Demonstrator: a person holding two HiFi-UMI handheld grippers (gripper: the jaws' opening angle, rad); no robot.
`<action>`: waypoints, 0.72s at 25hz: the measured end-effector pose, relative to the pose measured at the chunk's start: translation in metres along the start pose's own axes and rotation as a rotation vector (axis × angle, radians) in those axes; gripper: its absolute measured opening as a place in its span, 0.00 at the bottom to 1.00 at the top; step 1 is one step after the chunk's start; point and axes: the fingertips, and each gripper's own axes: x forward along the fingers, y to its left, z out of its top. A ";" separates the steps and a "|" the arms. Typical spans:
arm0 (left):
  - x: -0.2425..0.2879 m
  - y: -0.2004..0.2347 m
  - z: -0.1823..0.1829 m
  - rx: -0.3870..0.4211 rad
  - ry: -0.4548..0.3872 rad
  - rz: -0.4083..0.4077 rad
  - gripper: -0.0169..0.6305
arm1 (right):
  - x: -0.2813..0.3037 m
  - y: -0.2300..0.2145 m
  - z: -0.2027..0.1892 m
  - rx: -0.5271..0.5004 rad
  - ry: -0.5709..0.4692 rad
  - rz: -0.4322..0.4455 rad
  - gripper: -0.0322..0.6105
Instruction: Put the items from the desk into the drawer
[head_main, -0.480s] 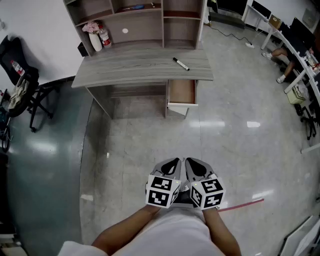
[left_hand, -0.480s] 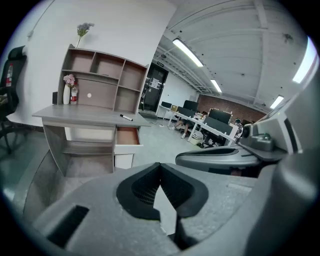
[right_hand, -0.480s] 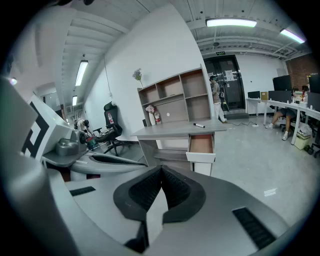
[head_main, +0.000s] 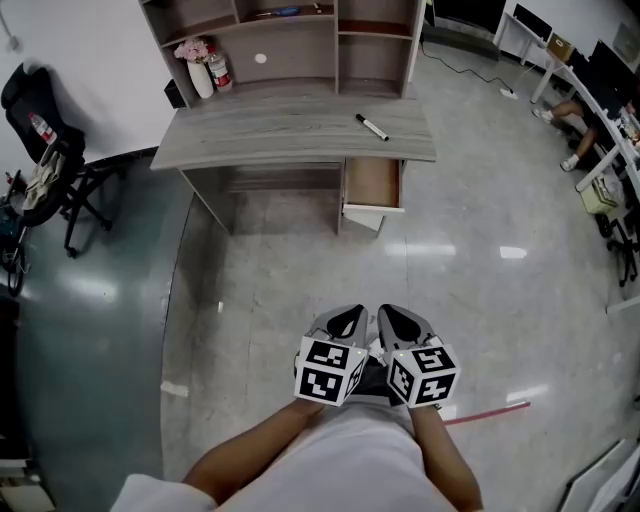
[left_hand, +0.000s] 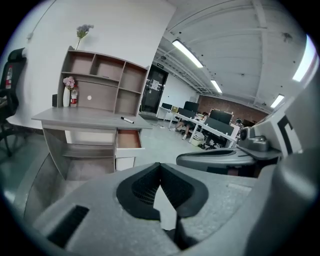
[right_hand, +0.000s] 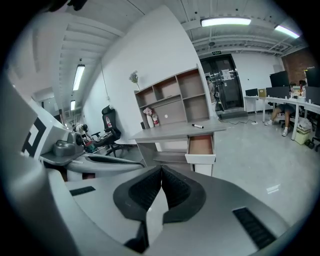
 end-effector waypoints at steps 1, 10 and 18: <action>0.002 0.000 0.001 0.003 0.002 0.000 0.03 | 0.001 -0.002 0.001 0.003 0.000 -0.001 0.05; 0.037 0.006 0.017 0.015 0.015 0.020 0.03 | 0.026 -0.032 0.008 0.036 0.011 0.038 0.05; 0.081 0.026 0.039 -0.032 0.040 0.069 0.03 | 0.065 -0.055 0.036 -0.027 0.041 0.100 0.05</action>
